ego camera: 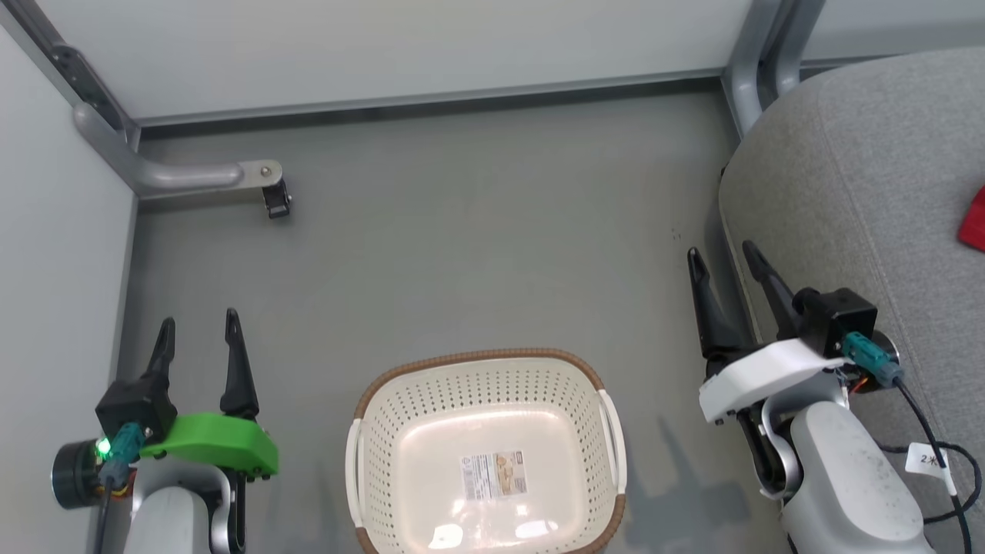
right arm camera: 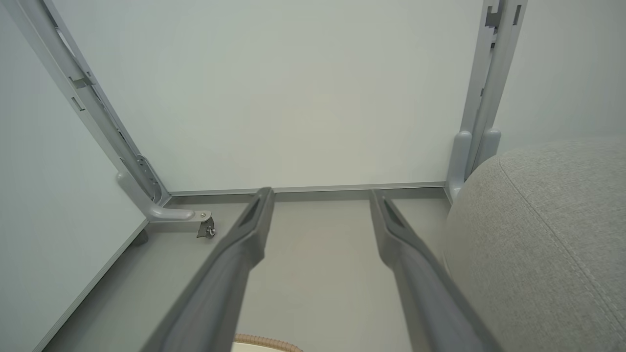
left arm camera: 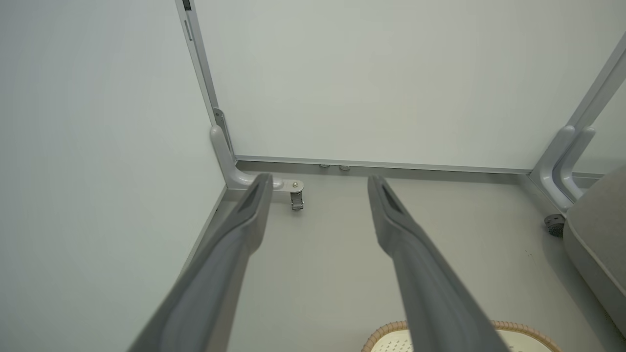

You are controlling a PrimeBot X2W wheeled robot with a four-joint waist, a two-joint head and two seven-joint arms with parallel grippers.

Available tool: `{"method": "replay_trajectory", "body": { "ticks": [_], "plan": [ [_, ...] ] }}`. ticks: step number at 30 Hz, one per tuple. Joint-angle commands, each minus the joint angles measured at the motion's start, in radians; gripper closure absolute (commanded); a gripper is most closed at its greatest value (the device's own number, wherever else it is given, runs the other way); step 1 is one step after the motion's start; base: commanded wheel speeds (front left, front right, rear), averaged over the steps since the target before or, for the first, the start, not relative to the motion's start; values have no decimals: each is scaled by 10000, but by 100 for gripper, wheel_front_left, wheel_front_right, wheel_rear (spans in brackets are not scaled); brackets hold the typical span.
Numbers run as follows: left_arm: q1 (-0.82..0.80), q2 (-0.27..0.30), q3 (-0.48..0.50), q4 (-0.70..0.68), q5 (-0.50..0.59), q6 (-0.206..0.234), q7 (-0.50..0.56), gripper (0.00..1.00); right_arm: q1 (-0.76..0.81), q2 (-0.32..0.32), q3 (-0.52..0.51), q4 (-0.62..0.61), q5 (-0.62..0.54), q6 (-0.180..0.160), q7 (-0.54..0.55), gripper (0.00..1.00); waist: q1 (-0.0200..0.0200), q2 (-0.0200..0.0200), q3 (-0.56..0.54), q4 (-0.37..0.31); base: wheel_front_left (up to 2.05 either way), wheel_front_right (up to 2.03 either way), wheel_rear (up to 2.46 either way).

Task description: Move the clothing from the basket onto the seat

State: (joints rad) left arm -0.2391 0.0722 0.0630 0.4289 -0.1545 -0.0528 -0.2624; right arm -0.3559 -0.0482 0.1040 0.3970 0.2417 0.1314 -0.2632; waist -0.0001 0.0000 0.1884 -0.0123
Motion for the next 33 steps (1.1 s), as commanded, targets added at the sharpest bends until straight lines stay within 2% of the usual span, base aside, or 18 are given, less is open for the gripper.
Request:
{"method": "replay_trajectory", "body": {
  "ticks": [1,14,26,27,31,33],
  "plan": [
    [256,-57,94,43,157,-69,-34,0,227,-50,59,48,90,-15,-21,0,1,0,-370,33,0,0,0],
    [1149,-202,413,284,-18,-368,-35,0,1172,-47,-19,182,402,-15,-21,0,1,0,-1428,51,0,0,0],
    [1273,-209,216,274,-472,-538,-35,0,1224,-47,-16,76,469,-15,-21,0,1,0,-1317,24,0,0,0],
    [1231,-217,227,319,-433,-527,3,100,1199,2,-10,130,406,2,0,100,1,0,-1327,25,0,0,0],
    [1342,-290,230,672,-435,-527,68,100,1443,57,10,456,412,0,6,100,1,0,-1328,25,0,0,0],
    [1265,-287,317,684,-793,-534,234,100,1459,55,-56,412,783,0,114,100,1,0,-1336,26,0,0,0]
  ]
}}
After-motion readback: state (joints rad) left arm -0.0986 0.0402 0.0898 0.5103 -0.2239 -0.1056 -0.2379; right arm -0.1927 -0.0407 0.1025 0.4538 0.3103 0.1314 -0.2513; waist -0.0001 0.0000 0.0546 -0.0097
